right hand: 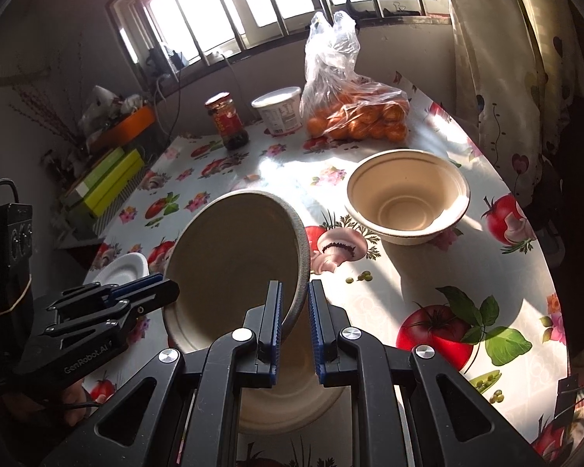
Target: Organize plates and bowls
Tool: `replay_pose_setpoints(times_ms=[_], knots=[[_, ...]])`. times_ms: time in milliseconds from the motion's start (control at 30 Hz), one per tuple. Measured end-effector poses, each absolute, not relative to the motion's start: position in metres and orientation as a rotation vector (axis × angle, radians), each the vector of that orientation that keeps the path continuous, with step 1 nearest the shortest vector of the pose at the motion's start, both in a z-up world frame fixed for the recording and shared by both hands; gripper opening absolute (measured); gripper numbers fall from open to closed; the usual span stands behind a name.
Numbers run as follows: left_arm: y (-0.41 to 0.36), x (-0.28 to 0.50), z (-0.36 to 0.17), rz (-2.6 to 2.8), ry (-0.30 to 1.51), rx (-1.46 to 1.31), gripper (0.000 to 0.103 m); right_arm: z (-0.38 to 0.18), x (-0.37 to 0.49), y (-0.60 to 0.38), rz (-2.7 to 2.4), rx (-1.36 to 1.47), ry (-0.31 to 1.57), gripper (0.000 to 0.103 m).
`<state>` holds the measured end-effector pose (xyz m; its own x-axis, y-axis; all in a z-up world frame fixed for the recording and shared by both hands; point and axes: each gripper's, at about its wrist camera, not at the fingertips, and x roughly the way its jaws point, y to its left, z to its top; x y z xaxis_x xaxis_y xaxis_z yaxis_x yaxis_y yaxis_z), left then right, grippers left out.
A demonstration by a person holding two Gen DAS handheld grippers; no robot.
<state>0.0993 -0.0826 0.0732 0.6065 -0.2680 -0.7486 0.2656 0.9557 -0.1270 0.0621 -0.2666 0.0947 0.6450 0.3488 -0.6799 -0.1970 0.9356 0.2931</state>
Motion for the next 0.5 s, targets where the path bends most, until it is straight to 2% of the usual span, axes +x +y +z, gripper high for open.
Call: replay_pose_setpoints(times_ms=[500], knots=[[-0.096, 0.086, 0.067, -0.349, 0.889, 0.017, 0.016, 0.091, 0.036, -0.279, 0.277, 0.233, 0.808, 0.014]])
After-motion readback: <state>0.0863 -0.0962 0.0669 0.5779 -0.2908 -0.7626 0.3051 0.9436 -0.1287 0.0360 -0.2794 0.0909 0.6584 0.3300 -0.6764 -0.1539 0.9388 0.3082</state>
